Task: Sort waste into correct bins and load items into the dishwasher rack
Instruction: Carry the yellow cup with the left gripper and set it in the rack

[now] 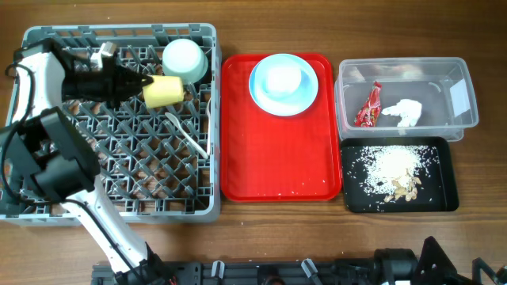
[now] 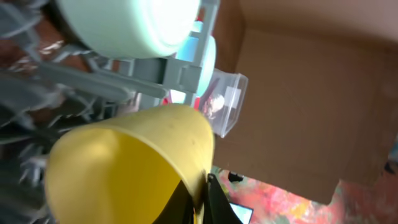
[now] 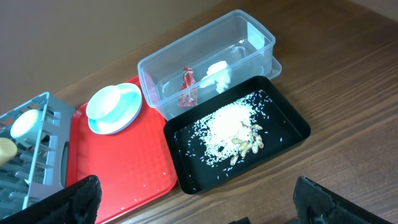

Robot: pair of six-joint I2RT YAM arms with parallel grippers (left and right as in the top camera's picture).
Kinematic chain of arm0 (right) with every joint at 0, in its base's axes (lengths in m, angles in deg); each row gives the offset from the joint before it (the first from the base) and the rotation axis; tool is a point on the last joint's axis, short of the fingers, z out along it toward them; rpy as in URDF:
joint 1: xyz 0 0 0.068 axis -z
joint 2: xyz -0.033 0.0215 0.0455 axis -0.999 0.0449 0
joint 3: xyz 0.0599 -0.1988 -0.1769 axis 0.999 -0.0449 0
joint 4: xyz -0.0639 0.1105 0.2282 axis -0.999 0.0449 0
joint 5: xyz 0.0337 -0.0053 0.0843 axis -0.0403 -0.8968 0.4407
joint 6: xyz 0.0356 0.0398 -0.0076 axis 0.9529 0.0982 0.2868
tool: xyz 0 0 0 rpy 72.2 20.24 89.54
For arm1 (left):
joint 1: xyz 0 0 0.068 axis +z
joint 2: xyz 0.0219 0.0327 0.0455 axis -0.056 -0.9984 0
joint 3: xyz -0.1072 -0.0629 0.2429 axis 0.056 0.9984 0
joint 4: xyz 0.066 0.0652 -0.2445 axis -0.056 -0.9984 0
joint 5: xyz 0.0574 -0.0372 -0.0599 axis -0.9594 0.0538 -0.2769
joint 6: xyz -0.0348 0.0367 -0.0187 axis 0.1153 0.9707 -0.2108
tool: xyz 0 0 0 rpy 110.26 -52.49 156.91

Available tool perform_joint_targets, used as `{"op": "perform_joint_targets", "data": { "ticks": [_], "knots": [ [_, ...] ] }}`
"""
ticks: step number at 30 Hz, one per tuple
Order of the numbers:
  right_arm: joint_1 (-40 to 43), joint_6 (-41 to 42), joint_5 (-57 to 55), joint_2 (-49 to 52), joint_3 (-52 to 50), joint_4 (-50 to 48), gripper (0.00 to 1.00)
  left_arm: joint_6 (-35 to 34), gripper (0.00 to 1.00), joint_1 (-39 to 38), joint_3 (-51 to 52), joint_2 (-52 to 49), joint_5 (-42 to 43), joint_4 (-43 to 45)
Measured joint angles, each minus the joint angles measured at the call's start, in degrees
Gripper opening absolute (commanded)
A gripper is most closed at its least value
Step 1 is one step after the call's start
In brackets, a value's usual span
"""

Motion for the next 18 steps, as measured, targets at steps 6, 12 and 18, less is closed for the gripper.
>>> {"op": "perform_joint_targets", "data": {
  "ticks": [6,12,18],
  "knots": [
    [0.00,0.00,0.00,0.00,0.00,0.00,1.00,-2.80,1.00,1.44,-0.20,0.00,-3.69,-1.14],
    [0.02,0.00,0.00,0.00,0.00,0.00,1.00,-4.92,1.00,3.41,0.07,-0.33,-13.99,-2.49],
    [0.02,0.00,0.00,0.00,0.00,0.00,1.00,-7.32,1.00,6.95,0.07,3.78,-16.09,-2.64]
  ]
}}
